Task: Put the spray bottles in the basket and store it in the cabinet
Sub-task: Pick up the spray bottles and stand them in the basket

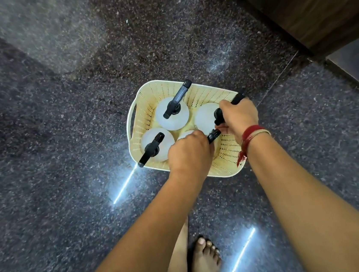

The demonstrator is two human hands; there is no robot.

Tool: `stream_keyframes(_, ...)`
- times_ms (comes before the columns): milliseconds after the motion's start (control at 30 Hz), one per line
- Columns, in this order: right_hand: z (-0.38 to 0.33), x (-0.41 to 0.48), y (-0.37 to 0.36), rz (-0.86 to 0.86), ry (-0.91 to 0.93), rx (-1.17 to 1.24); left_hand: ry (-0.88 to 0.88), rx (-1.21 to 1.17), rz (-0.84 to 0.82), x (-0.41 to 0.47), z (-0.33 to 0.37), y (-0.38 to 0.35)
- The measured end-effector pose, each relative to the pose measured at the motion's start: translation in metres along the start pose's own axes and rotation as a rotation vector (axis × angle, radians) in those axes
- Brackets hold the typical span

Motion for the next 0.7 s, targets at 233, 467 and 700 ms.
stream_keyframes(233,0.009,-0.001,0.004,-0.011,0.041,0.057,-0.025,-0.045,0.011,0.006,-0.005,-0.012)
stream_keyframes(467,0.003,-0.010,0.005,-0.088,-0.082,0.155,-0.061,-0.046,-0.008,-0.004,-0.014,0.002)
stream_keyframes(700,-0.023,-0.060,0.050,0.197,0.129,-0.264,0.160,-0.166,0.325,-0.031,-0.097,0.042)
Point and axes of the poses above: each hand's wrist, its own x-axis towards the middle knuckle, its own y-axis out of the back of the hand, z = x × y, the point moved 4 cm from there along x, towards the middle knuckle, and after that the axes turned 14 degrees about y, right-handed, at the moved point
